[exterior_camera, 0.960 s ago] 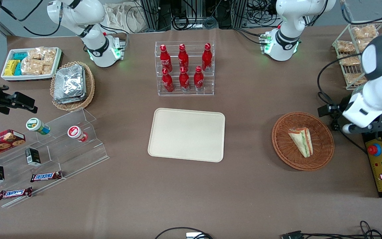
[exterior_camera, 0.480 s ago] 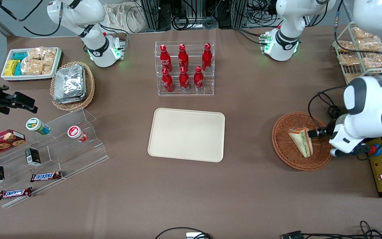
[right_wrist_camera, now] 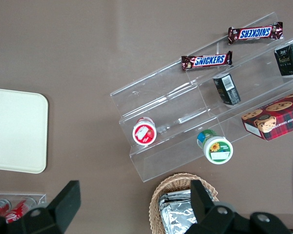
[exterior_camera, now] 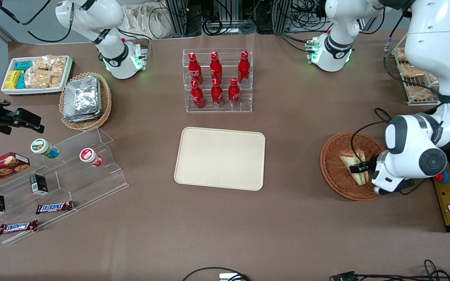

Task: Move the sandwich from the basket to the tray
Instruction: 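Lower the open left gripper over the wrapped sandwich in the basket, then close the left gripper on the wrapped sandwich and lift it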

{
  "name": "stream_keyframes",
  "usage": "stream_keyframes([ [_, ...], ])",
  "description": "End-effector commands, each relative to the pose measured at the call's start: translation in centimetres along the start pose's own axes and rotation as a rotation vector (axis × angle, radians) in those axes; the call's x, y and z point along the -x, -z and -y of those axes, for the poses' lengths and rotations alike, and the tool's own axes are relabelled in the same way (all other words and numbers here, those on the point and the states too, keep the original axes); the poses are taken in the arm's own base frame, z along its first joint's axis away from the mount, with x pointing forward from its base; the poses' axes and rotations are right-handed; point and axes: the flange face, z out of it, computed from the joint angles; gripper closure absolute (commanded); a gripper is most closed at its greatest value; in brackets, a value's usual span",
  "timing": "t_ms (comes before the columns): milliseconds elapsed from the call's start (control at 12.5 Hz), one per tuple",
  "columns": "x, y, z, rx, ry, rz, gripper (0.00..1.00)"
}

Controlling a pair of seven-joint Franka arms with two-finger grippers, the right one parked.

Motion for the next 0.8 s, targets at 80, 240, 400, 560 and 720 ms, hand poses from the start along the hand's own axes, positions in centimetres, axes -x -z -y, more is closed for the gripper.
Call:
stream_keyframes([
  [80,-0.5,-1.8,-0.3,0.008,0.047,0.025,0.00],
  [240,-0.5,-2.7,-0.3,0.004,0.052,0.040,0.01],
  [400,-0.5,-3.1,-0.3,0.002,0.053,0.048,0.26],
  [560,-0.4,-3.0,-0.3,0.003,0.054,0.047,0.68],
  [720,-0.3,-2.4,-0.3,0.004,0.054,0.043,0.79],
])
